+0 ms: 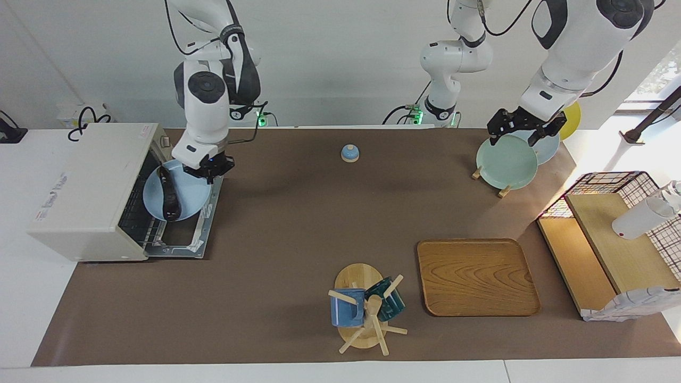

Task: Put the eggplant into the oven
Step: 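Carry the eggplant into the open oven and release it with the right gripper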

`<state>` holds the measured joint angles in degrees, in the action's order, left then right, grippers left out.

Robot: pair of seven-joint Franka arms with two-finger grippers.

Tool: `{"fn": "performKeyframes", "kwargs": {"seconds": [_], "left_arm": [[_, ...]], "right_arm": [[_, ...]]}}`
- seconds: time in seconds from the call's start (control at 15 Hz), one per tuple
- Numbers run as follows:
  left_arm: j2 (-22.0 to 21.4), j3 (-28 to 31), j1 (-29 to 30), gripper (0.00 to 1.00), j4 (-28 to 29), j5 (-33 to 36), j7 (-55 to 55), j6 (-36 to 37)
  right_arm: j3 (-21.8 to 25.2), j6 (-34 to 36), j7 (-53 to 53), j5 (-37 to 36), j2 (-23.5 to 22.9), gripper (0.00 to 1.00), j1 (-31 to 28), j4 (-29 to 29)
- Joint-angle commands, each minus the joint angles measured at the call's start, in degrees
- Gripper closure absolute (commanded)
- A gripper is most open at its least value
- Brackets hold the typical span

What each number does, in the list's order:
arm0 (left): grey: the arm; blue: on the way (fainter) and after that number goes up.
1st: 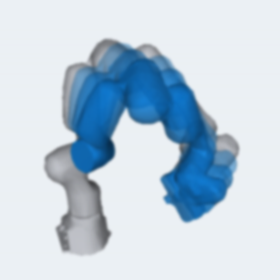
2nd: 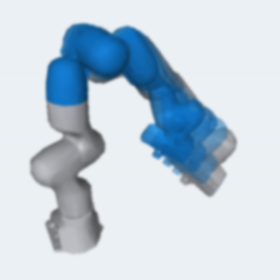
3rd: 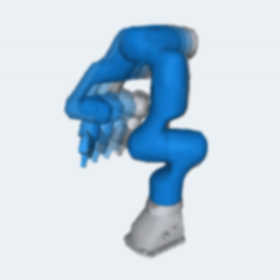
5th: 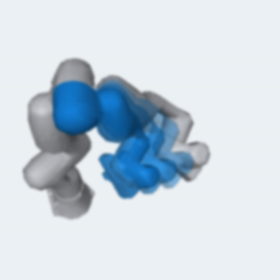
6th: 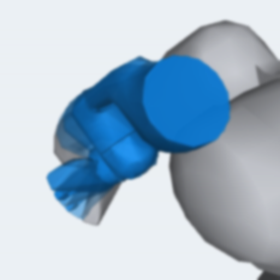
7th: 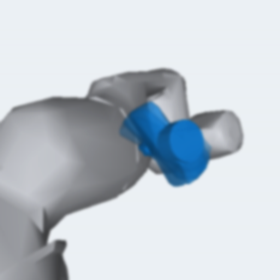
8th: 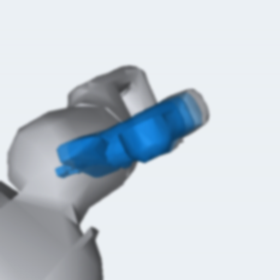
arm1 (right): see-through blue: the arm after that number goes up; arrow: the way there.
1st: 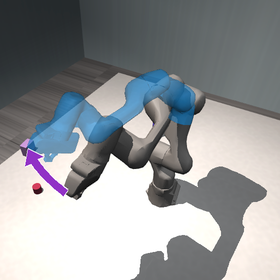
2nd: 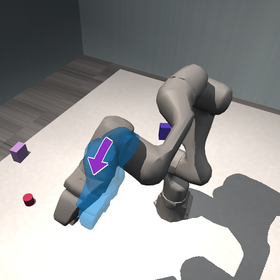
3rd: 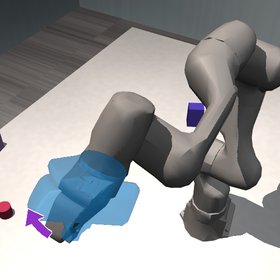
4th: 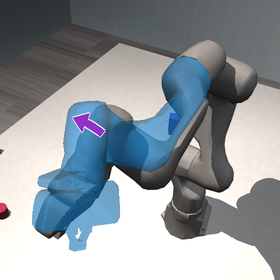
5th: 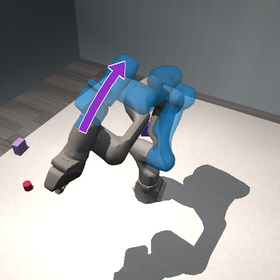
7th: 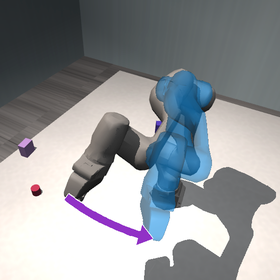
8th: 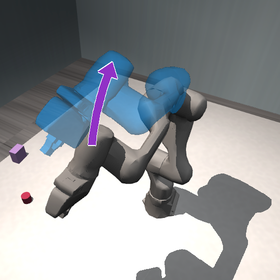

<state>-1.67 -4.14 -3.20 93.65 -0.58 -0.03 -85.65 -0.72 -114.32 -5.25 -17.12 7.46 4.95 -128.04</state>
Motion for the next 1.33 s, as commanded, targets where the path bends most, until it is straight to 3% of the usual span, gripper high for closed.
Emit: {"fn": "performKeyframes", "kwargs": {"seconds": [0.0, 0.4, 0.8, 1.07, 1.27], "left_arm": [[-0.53, -0.16, 0.74, 0.0, -0.14, -1.0, 1.0, 0.04], [-0.53, -0.16, 0.74, 0.0, -0.14, -1.44, 1.0, -0.31], [-0.88, -0.16, 0.91, 0.0, -0.05, -1.44, 0.91, 0.04], [-0.88, -0.16, 0.82, 0.0, 0.04, -1.44, 0.47, -0.13], [-0.88, -0.16, 0.82, 0.0, 0.04, -1.35, 0.64, -0.4]], "right_arm": [[-0.95, -5.1, -5.36, -0.28, 3.17, 1.0, -5.19, -5.45], [-0.86, -12.49, -8.46, -0.28, 2.48, 1.0, -8.2, -8.81], [-0.86, -13.47, -8.55, -0.28, 1.16, 1.0, -8.73, -8.46], [-0.95, -13.74, -8.55, -0.02, 0.02, 0.83, -8.38, -6.62], [-1.3, -9.97, -8.37, 0.42, -2.0, 0.8, -6.02, -1.18]]}}
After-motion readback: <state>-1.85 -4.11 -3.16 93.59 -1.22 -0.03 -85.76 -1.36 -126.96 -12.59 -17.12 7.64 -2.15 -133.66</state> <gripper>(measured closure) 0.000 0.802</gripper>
